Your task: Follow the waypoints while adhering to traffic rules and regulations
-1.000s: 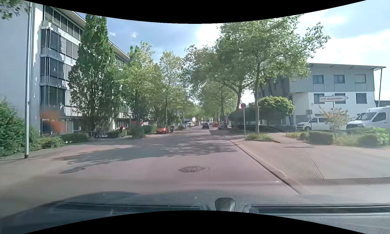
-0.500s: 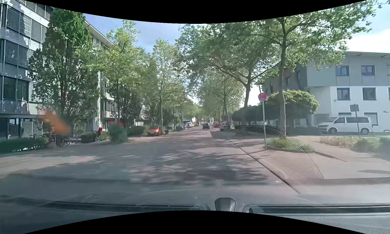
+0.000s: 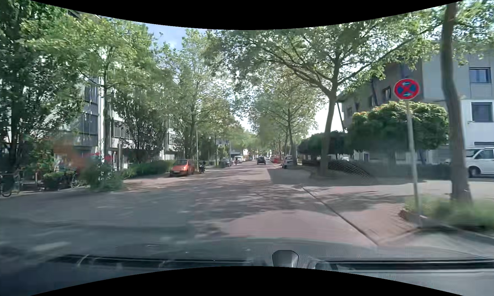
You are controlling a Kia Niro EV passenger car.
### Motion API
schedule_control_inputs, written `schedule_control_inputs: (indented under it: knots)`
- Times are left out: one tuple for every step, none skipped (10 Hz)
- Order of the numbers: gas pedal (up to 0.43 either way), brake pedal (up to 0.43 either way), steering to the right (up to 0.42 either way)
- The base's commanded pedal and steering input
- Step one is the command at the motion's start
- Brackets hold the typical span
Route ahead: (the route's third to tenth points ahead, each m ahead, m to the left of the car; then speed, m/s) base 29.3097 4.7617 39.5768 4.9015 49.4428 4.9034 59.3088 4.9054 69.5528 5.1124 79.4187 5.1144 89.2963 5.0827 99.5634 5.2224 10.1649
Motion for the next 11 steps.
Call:
schedule_control_inputs:
  knots:
    - [0.067,0.000,-0.004]
    - [0.067,0.000,-0.004]
    - [0.067,0.000,-0.004]
    - [0.067,0.000,-0.004]
    - [0.079,0.000,-0.004]
    - [0.079,0.000,-0.004]
    - [0.087,0.000,-0.004]
    - [0.098,0.000,-0.004]
    - [0.118,0.000,-0.004]
    - [0.118,0.000,-0.004]
    - [0.130,0.000,-0.004]
